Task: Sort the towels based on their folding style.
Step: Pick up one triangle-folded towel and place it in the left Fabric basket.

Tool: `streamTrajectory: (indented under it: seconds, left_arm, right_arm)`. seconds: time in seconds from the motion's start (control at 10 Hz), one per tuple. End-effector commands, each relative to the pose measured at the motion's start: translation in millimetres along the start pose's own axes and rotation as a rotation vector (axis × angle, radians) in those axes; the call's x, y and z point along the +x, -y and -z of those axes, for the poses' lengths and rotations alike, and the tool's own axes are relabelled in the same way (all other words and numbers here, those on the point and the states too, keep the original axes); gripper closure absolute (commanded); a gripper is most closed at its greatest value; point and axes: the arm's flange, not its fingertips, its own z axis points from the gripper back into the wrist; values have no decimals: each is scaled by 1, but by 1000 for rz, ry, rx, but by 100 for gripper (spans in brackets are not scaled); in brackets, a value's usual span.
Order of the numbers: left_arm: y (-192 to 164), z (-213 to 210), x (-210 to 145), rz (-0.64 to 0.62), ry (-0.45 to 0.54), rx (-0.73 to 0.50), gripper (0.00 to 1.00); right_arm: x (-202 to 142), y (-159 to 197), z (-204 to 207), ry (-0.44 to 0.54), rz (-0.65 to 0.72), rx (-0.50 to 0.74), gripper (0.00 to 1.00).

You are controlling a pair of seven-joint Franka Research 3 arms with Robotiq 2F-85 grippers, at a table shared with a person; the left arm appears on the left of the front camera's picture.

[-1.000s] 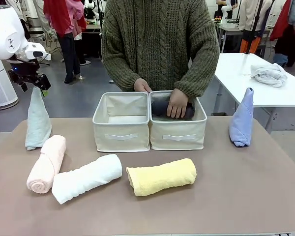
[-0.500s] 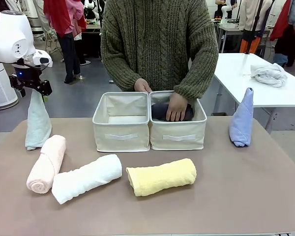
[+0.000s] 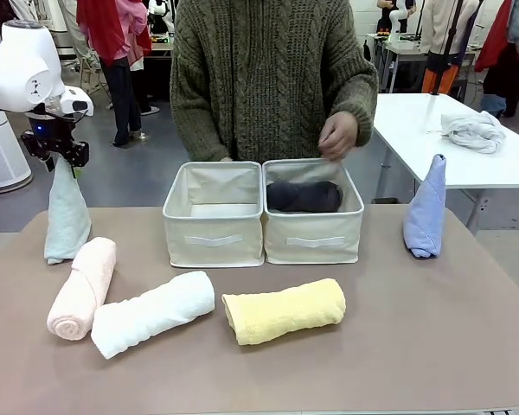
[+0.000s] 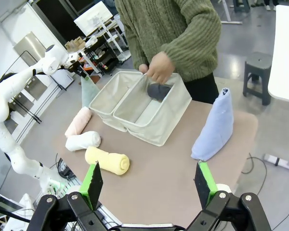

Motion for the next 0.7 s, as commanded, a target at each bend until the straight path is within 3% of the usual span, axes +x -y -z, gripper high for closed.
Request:
streamTrajectory:
  seconds: [0.0,0.1,0.2,0.4,0.6]
  left_arm:
    - [0,-3,0,-22,-11,55,100]
    - [0,-4,0,-20,-24,62,100]
    - [-1,-5,-2,-22,-34,65,88]
    - [-1,-5,-2,-10,-45,57,100]
    - [-2,-7,-5,-6,-47,52,100]
  right_arm:
    - [1,1,0,14,-16,15,0]
    - [1,1,0,14,-16,15,0]
    - [1,1,0,14,-16,15,0]
    - [1,1,0,14,-16,15,0]
    - [1,1,0,14,-16,15,0]
